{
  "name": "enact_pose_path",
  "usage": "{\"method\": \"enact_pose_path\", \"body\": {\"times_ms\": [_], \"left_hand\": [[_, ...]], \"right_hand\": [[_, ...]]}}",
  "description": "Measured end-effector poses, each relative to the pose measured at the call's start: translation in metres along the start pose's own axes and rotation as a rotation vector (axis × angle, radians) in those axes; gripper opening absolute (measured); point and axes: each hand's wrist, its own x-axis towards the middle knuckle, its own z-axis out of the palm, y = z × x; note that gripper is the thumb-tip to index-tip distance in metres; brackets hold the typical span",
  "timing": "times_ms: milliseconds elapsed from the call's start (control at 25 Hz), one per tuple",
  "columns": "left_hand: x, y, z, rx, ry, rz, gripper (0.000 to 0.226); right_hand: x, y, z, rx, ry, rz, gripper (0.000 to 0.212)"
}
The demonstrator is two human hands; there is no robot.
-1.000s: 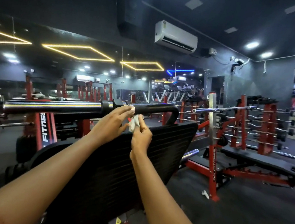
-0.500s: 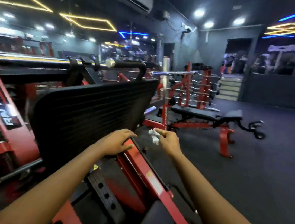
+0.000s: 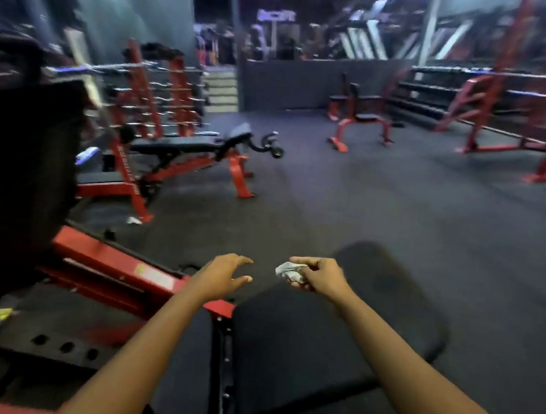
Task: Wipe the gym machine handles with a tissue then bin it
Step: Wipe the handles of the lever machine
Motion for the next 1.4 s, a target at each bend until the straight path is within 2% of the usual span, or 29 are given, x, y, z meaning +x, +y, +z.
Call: {"method": "enact_pose_path", "body": {"times_ms": [280, 360, 440, 640, 960, 1400], "left_hand": [[0.077, 0.181, 0.065, -0.020, -0.151, 0.402, 0.044], [0.096, 0.238, 0.081, -0.035, -0.151, 0.498, 0.044], [0.117, 0.309, 0.106, -0.065, -0.168, 0.583, 0.043], [0.149, 0.500, 0.171, -0.080, -0.241, 0.783, 0.044], [0.163, 0.766, 0.258, -0.129, -0.319, 1.030, 0.049], [0.255, 1.104, 0.360, -0.220, -0.402, 1.284, 0.047]], "right_hand": [[-0.079, 0.056, -0.177, 0.100, 0.386, 0.117, 0.022], [-0.102, 0.065, -0.228, 0.105, 0.489, 0.123, 0.017], [-0.129, 0.081, -0.288, 0.051, 0.620, 0.121, 0.012], [-0.197, 0.125, -0.450, -0.108, 0.930, 0.182, 0.024], [-0.302, 0.190, -0.650, -0.240, 1.248, 0.294, 0.018], [-0.364, 0.248, -0.928, -0.410, 1.587, 0.442, 0.016]]}}
